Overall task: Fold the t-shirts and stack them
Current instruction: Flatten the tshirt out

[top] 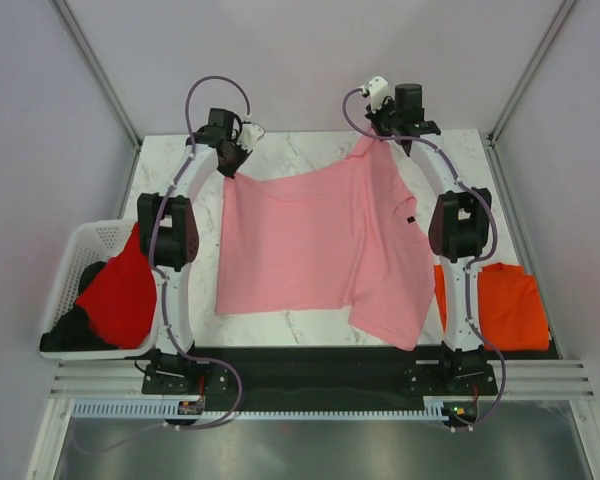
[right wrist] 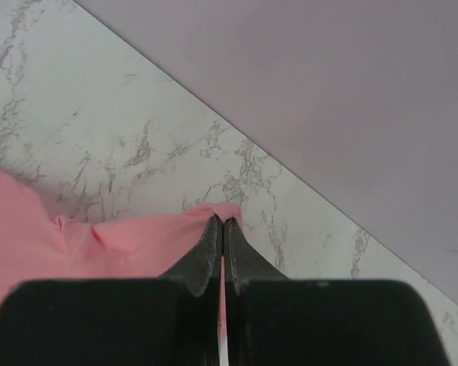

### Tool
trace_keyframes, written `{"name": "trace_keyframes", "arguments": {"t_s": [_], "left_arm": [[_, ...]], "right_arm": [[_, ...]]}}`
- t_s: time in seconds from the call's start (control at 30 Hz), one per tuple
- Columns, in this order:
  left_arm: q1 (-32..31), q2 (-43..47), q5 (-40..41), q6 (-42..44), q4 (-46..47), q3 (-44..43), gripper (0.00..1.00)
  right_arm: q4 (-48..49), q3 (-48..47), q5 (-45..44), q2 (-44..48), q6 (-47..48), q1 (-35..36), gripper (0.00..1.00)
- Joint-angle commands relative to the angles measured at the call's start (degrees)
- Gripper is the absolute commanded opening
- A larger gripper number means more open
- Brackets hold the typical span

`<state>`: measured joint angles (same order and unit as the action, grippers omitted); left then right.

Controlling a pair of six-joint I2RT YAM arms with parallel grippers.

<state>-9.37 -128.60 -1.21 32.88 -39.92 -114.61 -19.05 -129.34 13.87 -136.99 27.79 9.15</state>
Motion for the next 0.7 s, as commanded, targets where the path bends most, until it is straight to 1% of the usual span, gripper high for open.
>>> {"name": "trace_keyframes", "arguments": {"t_s": [0.0,0.13,0.2,0.33,0.47,0.67], "left_arm": [[0.05,-4.98,3.40,1.04,1.95,-8.23,0.02],[0.49,-7.54,4.99,-1.94,3.27,-13.79,0.02],[0.58,-7.29,4.64,-2.47,5.80,-14.15,0.02],[0.58,-7.02,3.59,-3.26,7.66,-14.85,0.02],[0.84,-6.32,4.82,-4.67,9.77,-15.21,0.02],[0.84,-6.58,5.26,-2.48,9.86,-14.16,0.02]], "right_arm": [[5.59,-3.55,-5.06,-2.67,0.33,-0.09,0.00],[7.62,-4.43,-7.89,-4.60,0.42,-0.09,0.00],[8.23,-4.43,-7.80,-5.48,0.33,-0.01,0.00],[9.11,-5.31,-8.85,-6.97,0.60,0.17,0.00],[10.52,-6.45,-10.61,-8.73,0.33,0.17,0.00],[10.52,-5.93,-10.09,-8.65,-0.11,0.34,0.00]]}}
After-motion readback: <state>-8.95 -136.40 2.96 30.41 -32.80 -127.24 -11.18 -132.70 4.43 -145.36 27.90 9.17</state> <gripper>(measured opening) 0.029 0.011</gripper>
